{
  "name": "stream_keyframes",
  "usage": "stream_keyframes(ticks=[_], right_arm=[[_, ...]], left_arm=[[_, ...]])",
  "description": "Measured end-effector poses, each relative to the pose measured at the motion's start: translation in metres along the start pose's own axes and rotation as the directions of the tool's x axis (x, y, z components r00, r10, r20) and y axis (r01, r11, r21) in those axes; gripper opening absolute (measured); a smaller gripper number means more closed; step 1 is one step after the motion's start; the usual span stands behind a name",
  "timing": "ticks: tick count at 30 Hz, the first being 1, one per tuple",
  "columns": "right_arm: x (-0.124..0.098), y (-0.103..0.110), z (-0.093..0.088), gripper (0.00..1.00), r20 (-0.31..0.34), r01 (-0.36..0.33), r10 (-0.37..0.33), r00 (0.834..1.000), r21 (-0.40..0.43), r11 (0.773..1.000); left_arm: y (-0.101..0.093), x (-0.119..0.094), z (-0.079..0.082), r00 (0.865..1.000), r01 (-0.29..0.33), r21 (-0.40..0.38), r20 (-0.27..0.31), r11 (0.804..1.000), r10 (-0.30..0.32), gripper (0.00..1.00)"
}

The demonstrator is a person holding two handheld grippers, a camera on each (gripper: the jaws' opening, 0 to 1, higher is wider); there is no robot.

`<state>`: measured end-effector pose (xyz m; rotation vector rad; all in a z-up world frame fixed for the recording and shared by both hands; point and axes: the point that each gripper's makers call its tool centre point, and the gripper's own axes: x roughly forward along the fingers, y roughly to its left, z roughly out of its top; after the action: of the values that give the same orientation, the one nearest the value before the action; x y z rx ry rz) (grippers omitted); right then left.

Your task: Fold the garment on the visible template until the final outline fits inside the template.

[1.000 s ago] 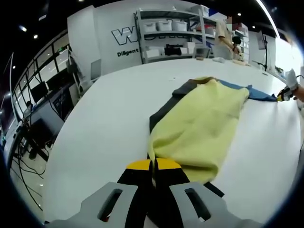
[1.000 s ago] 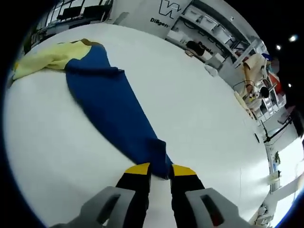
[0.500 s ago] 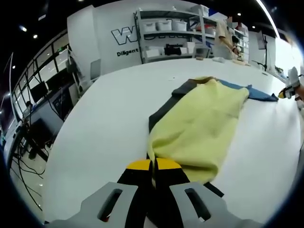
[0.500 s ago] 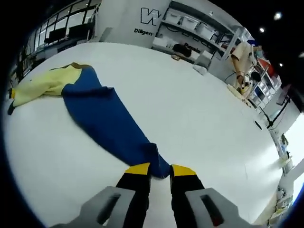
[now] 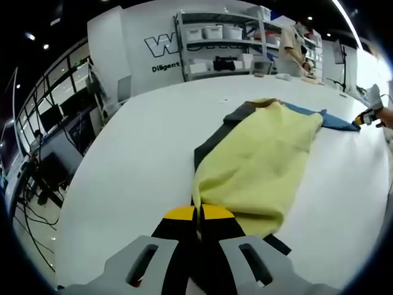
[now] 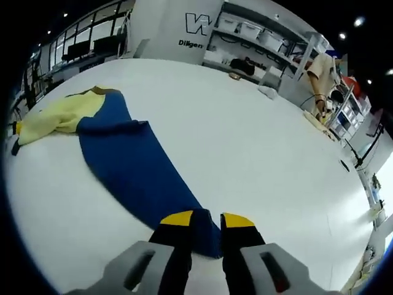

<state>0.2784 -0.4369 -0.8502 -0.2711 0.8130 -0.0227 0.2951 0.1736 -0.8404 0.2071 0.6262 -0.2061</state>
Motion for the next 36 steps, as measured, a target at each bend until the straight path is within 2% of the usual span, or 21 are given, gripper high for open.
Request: stream_keyframes(ticks=[5, 9, 14, 20, 24, 33, 36], right_arm=[[0.004, 0.001, -0.001, 0.10, -0.004, -0.014, 0.015, 1.000, 0.019, 1.000], [0.004, 0.003, -0.002, 0.03, -0.003, -0.027, 0.027, 1.000, 0.027, 0.999], [0.003, 0.004, -0.003, 0.00, 0.003, -0.037, 0.037, 0.999, 0.038, 0.999], [-0.004, 0.006, 0.000, 0.00, 0.026, -0.044, 0.044, 0.999, 0.025, 0.999], [-0.014, 0.011, 0.003, 0.00, 0.046, -0.050, 0.050, 0.998, 0.007, 0.999], [-0.057, 0.031, 0.013, 0.00, 0.109, -0.053, 0.059, 0.992, -0.057, 0.997], [-0.066, 0.035, 0.012, 0.00, 0.116, -0.052, 0.060, 0.991, -0.067, 0.996]], left_arm=[[0.001, 0.000, -0.001, 1.000, -0.003, -0.001, -0.004, 1.000, 0.003, 0.00], [0.000, 0.000, -0.002, 1.000, -0.005, 0.002, -0.007, 1.000, 0.005, 0.00], [0.000, 0.000, -0.003, 1.000, -0.004, 0.004, -0.009, 1.000, 0.004, 0.00], [-0.001, 0.001, -0.003, 1.000, -0.002, 0.006, -0.010, 1.000, 0.002, 0.00], [-0.001, 0.000, -0.002, 1.000, -0.001, 0.005, -0.009, 1.000, 0.001, 0.00], [-0.002, 0.001, -0.002, 1.000, 0.002, 0.002, -0.008, 1.000, -0.002, 0.00], [-0.003, 0.001, -0.001, 1.000, 0.005, 0.005, -0.007, 1.000, -0.005, 0.00]])
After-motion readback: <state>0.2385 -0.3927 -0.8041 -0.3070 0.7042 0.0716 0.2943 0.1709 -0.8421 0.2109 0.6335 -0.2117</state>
